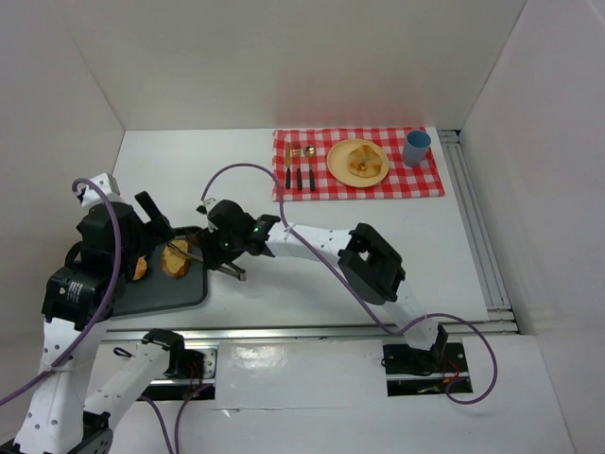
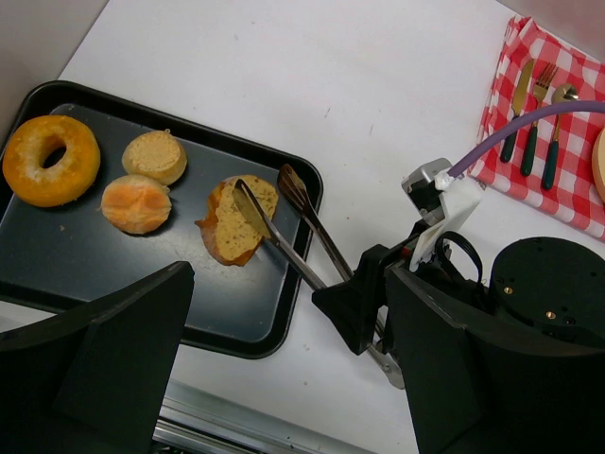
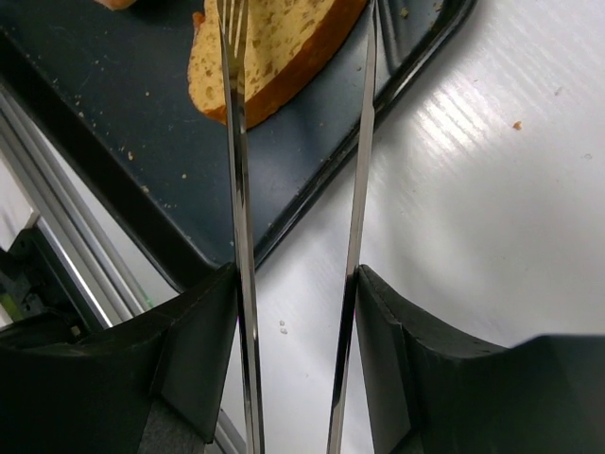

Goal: Place the bread

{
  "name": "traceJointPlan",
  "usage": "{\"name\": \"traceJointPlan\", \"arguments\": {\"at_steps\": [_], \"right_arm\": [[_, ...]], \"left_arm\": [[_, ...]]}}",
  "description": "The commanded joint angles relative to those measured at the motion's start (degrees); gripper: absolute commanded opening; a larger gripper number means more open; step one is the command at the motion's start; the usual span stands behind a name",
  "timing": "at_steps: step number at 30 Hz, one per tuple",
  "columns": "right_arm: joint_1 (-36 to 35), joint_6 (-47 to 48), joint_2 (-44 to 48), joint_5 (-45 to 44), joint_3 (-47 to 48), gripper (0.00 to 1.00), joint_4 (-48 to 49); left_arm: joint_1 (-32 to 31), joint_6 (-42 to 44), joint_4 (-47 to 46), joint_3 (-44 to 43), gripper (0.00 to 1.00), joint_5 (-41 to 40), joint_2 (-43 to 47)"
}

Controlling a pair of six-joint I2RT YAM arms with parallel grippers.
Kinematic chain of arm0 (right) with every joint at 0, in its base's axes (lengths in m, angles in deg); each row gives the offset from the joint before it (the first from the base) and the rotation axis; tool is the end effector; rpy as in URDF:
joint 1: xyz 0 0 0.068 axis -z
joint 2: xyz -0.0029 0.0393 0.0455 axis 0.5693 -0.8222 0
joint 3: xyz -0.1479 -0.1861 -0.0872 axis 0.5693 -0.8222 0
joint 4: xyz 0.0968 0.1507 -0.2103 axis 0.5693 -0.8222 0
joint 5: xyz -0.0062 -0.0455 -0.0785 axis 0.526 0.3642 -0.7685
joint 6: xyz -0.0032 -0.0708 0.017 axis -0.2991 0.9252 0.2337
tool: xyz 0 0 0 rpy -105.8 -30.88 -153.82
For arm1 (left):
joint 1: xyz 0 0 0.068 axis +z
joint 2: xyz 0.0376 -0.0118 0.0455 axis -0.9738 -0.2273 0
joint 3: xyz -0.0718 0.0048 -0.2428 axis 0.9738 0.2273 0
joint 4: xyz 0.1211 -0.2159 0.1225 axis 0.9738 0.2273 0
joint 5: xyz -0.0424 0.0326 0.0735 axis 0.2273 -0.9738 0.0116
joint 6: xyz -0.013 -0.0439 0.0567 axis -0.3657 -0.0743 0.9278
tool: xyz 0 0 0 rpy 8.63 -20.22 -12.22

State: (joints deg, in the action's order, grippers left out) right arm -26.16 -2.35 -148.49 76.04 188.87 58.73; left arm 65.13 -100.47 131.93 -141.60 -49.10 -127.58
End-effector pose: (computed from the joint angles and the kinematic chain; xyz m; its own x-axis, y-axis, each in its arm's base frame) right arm 0.2520 0.4682 0.1655 -0.6482 -0.3764 -0.6620 -0.7192 0.5883 0.3697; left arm 0.1576 -0.0044 0.3962 -0.2471 -0.4621 -0.8517 -0.4324 0.8392 -0.3299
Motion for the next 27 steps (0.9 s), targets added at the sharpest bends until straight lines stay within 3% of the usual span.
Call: {"name": "traceJointPlan", "arguments": {"at_steps": [1,8,10,16,22,27], "right_arm": [[-0.1,1.3,3.2,3.3,1.1,0.58,-1.0],[-0.1,3.2,3.2,7.6,5.0,0.46,-4.5],[-0.1,3.2,3.9,7.0,5.0,0.29,-4.5],[1.0,3.2,6.7,6.2,5.0,0.09,-3.3],[3.1,3.2,10.1,6.2,4.4,0.01,0.2],[5.5,2.7,12.2,7.3,2.9,0.0,2.6]], "left_arm": [[-0.1,1.5,-1.4,-0.1,0.96,0.0,0.5],[-0.1,1.5,-1.4,-0.6,0.96,0.0,0.5],[-0.1,1.5,-1.4,-0.6,0.96,0.0,0.5],[-0.1,1.5,-1.4,-0.6,0.96,0.0,0.5],[-0.1,1.5,-1.4,-1.8,0.96,-0.6,0.5],[-0.1,1.5,-1.4,-1.8,0.96,-0.6,0.5]]}}
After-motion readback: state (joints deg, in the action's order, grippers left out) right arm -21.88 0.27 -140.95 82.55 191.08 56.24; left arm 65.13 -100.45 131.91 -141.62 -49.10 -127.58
